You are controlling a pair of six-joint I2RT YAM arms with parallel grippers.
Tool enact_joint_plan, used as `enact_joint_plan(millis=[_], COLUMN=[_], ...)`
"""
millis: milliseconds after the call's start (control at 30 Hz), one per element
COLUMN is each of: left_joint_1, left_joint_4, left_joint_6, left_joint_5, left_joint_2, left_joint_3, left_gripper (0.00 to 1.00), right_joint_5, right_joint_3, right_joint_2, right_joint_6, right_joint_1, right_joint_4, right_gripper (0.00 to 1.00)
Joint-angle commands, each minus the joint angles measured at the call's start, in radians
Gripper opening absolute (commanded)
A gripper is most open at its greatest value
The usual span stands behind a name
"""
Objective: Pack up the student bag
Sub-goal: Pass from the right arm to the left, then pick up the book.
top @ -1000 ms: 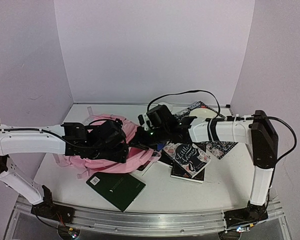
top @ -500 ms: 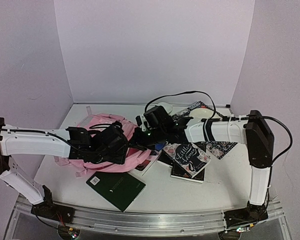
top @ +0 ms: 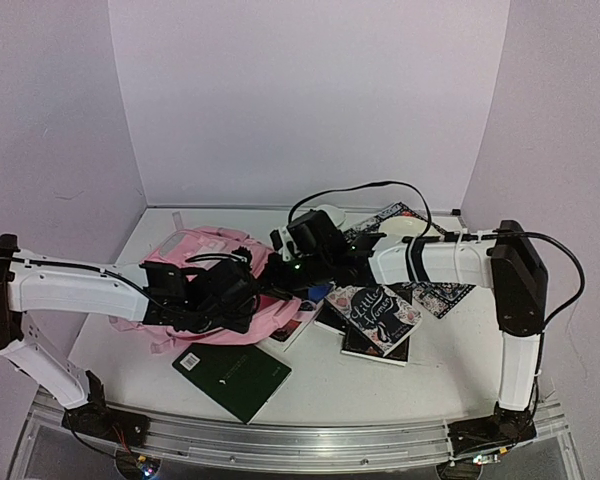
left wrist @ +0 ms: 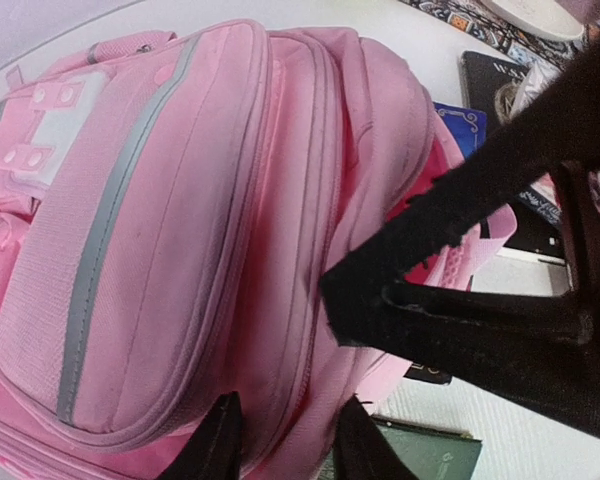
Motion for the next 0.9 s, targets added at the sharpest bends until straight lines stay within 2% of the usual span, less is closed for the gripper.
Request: enact_joint_plan(millis=[0, 100, 233, 533, 867], left_joint_1=[0.006, 0.009, 0.019, 0.03, 0.043], left_joint_4=[0.026, 0.015, 0.002, 0.0, -0.006], left_joint_6=[0.006, 0.007, -0.013, -0.015, 0.036], left_joint_5=[-0.047, -0.057, -0.065, -0.031, -0.029], left_joint_2=[-0.025, -0.053, -0.1, -0.162, -0.197], left_joint_3=[-0.005, -0.017, -0.047, -0.03, 0.053], left_gripper=[0.19, 0.01, 0.0, 0.0, 0.0], right_joint_5=[-0.007, 0.017, 0.054, 0.093, 0.122], right_joint_3=[0.003, -0.04, -0.144, -0.434, -0.743], right_joint_2=[-0.055, -0.094, -0.19, -0.46, -0.746], right_joint_6=[-0.049, -0.082, -0.122, -0.185, -0.161], right_joint_1=[0.004, -0.006, -0.055, -0.255, -0.464], right_joint_4=[0.045, 0.008, -0.049, -0.187, -0.262], right_gripper=[0.18, 0.33, 0.6, 0.96, 0.98])
